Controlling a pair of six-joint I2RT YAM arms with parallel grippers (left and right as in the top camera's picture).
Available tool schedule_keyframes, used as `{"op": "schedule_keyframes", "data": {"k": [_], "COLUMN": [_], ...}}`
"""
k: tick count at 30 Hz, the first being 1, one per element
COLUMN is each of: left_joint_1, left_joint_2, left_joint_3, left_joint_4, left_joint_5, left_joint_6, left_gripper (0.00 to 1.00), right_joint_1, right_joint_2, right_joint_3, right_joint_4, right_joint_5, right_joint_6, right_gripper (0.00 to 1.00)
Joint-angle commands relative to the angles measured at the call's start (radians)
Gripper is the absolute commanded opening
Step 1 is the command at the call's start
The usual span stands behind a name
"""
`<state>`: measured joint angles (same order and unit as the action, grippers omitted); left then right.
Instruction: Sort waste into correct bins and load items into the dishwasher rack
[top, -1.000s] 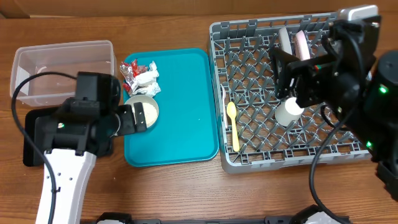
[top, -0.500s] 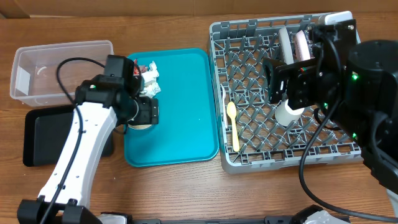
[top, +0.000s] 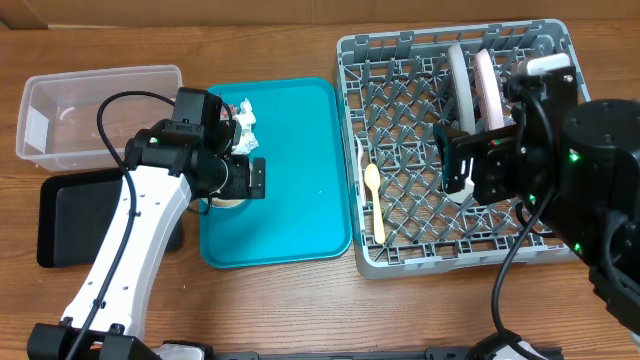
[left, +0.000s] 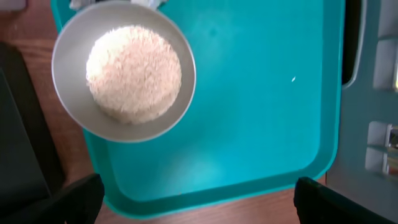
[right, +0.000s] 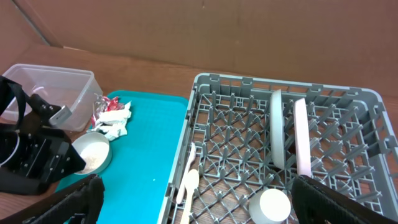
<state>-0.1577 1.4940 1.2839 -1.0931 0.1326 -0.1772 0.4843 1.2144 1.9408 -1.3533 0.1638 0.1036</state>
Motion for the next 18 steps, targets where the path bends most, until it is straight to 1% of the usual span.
{"op": "schedule_keyframes", "data": {"k": [1,2,3,8,10,12,14,18], "left_joint_1": [-0.019,-0.027,-0.039,-0.061,-0.061,-0.061,-0.062,-0.062], "left_joint_2": [-0.002,0.006,0.021,0.074,0.084,0.092,0.094,0.094], "left_joint_3": [0.014,0.014,0.013,0.013,0.013,0.013,0.013,0.013], "left_joint_4": [0.019,0.018,0.017,0.027,0.028,0.027,0.022,0.005], "left_joint_5": [0.009,-0.020,-0.060,-0.070,-0.069,-0.069,-0.069,-0.069], "left_joint_6": [0.051,0.050,0.045,0.030,0.023,0.020,0.020,0.020], "left_gripper": [0.97,0.93,0.92,0.91,0.92,0.92,0.92,0.93], "right_joint_1": [-0.002,-0.002,-0.002,-0.002,-0.002,-0.002,-0.002,-0.002], "right_joint_2": [0.008,0.014,0.021,0.054,0.066,0.067,0.038,-0.113], "right_joint_3": [-0.005,-0.005,-0.005,-0.005,-0.005,-0.002,0.000,-0.001], "right_joint_4": [0.008,0.008,0.008,0.009,0.009,0.000,0.005,0.009], "right_joint_5": [0.011,0.011,0.011,0.009,-0.035,-0.033,-0.033,-0.033], "right_joint_6": [-0.006,-0.006,-0.006,-0.005,0.002,0.000,-0.002,-0.112], "right_gripper": [1.00,1.00,1.00,1.00,1.00,1.00,1.00,1.00]}}
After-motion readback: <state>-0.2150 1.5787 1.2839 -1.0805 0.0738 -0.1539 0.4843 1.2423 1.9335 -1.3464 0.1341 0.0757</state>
